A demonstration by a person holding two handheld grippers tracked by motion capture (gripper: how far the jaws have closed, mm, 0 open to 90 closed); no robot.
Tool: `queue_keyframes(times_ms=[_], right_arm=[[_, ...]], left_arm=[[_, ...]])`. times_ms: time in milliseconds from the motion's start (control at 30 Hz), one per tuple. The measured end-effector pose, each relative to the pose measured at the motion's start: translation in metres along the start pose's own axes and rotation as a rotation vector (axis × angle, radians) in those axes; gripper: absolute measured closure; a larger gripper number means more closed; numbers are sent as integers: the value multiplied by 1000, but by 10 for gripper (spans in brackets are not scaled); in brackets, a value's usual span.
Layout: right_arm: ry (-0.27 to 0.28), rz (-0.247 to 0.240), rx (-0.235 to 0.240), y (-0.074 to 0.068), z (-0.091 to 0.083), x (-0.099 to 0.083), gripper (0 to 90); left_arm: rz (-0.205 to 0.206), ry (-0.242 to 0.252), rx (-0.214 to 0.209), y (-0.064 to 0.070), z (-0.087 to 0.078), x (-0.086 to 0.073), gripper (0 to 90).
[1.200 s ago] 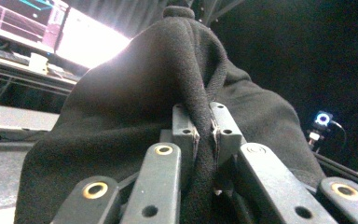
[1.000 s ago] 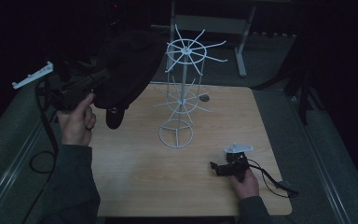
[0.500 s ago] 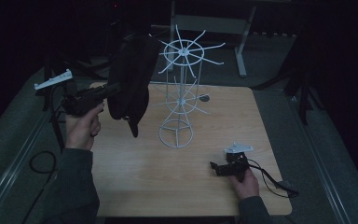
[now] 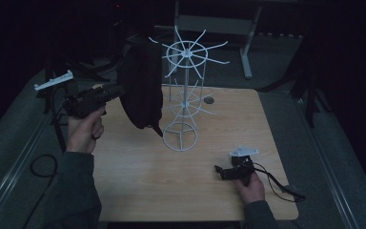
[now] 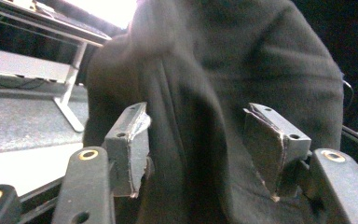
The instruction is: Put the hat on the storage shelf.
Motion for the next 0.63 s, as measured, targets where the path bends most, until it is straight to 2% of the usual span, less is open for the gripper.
queue_keyframes(times_ms=[133,300,633], right_arm=[[0,0,0,0,0,0,109],[0,0,-1,0,0,0,109],[0,0,-1,0,0,0,109]], left_arm=[[-14,26,-3,0,-5,4,380],[-2,28,25,-1,-9,4,358],[-17,56,70,-9,-20,2,349]])
Point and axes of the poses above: each handheld gripper's, and its own axes: z roughly forward along the jaws, x roughly out of its top, y roughly to its right, the point moved 2 cm from there along z, roughly forward along the jaws, and after that the axes turned 8 degrees about -z, right-handed, at the moved point
